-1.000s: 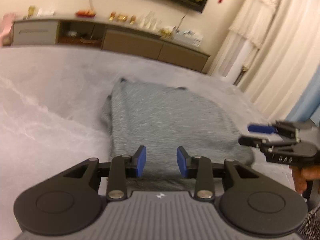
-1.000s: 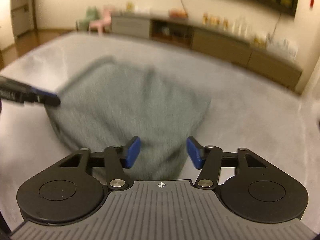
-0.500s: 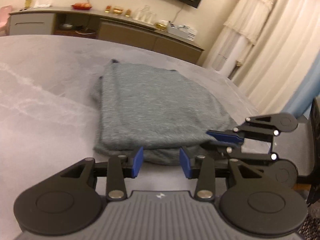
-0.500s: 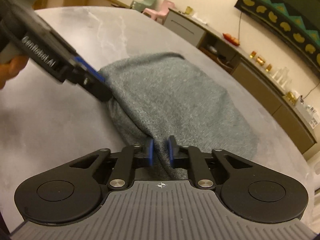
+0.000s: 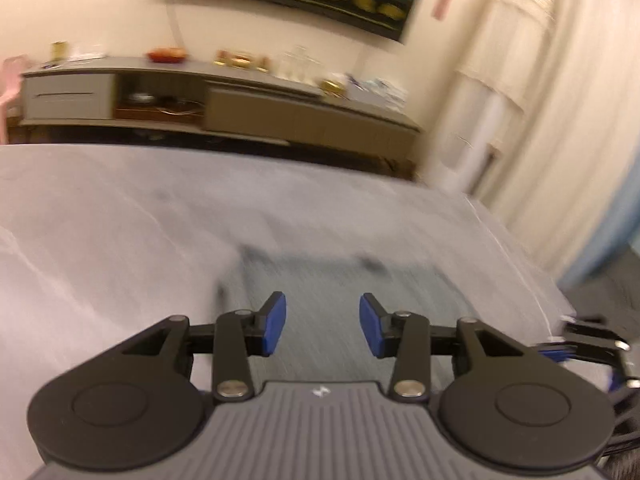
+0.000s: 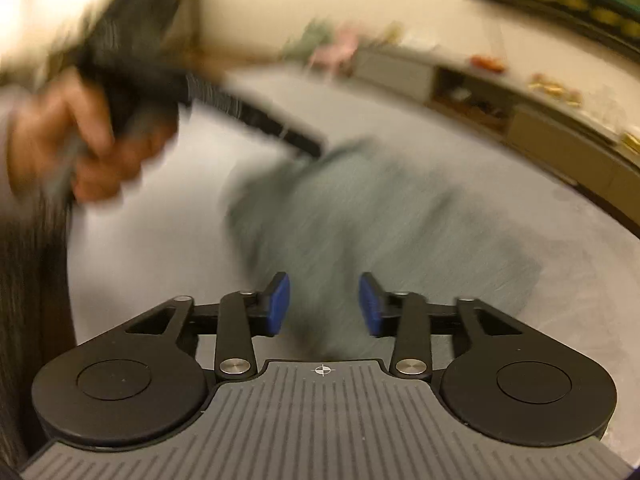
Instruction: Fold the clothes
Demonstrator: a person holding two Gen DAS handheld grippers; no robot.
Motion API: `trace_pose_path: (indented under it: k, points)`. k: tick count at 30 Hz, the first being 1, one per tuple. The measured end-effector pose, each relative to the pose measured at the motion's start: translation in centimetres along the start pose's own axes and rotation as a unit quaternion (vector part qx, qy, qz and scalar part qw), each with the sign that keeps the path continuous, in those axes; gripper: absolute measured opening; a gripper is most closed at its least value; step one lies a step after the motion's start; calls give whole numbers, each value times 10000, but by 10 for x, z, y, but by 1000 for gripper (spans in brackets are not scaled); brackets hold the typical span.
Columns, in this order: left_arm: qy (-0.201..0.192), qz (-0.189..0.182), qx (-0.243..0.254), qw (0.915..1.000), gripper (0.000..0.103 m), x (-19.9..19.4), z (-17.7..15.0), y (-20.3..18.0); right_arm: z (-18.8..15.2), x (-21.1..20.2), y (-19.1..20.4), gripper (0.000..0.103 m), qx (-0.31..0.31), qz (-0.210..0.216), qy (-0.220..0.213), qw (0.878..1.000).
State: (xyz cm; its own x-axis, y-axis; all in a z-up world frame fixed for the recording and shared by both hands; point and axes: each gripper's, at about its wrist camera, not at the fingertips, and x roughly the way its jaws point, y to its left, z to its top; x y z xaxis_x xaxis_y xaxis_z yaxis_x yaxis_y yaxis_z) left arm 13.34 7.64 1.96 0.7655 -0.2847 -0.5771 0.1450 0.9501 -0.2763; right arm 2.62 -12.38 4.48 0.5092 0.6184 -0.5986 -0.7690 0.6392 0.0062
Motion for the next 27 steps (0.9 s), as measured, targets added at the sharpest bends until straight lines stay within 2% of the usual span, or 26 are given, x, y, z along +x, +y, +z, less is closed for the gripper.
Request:
trace_pose_path:
  k: [2,3,6,8,10,11,12,13,14,16,18,21,23,27]
  points:
    - [146,189,-208,9995,46,20,17,13,9,-8,-37,58,842,-220,-397,9954]
    - [264,292,-311,9987,46,32,24,21,11,-7,-58,60,1330,-428,-480,9890]
    - [602,520,-490,9956,46,71,36,37,6,17,-116,59,2570,-1020,-329,9605]
    - [777,443,-540,9945,46,90,39,44,1,37,-141,57,2971,-1096,-259,9482]
    - [909,354,-604,9934,46,106,37,46,-6,57,-161,54,3397,-874,-194,9363]
    - [945,336,-636,9929,43,112,36,46,-8,63,-165,52,3537,-744,-169,9322]
    - [956,322,-716,9923,21,115,35,48,-11,70,-169,45,3673,-615,-144,9279]
    - [976,322,-846,9911,12,117,34,52,-11,76,-173,24,3758,-535,-157,9250]
    - [933,287,-1002,9902,11,115,32,57,-11,83,-178,15,3841,-456,-171,9220]
    - [753,63,-1485,9860,10,106,27,72,-6,79,-177,8,3903,-522,-340,9186]
    - [591,-344,-2220,9726,9,95,19,87,-7,72,-174,8,3896,-637,-449,9177]
    - [449,-664,-2829,9558,9,87,9,103,-8,66,-172,7,4074,-641,-646,9087]
    - [411,-751,-3184,9441,9,86,2,111,-10,63,-172,7,4248,-604,-716,9004]
    - [298,-949,-4065,9082,8,88,-14,129,-23,64,-176,7,4775,-413,-766,8743]
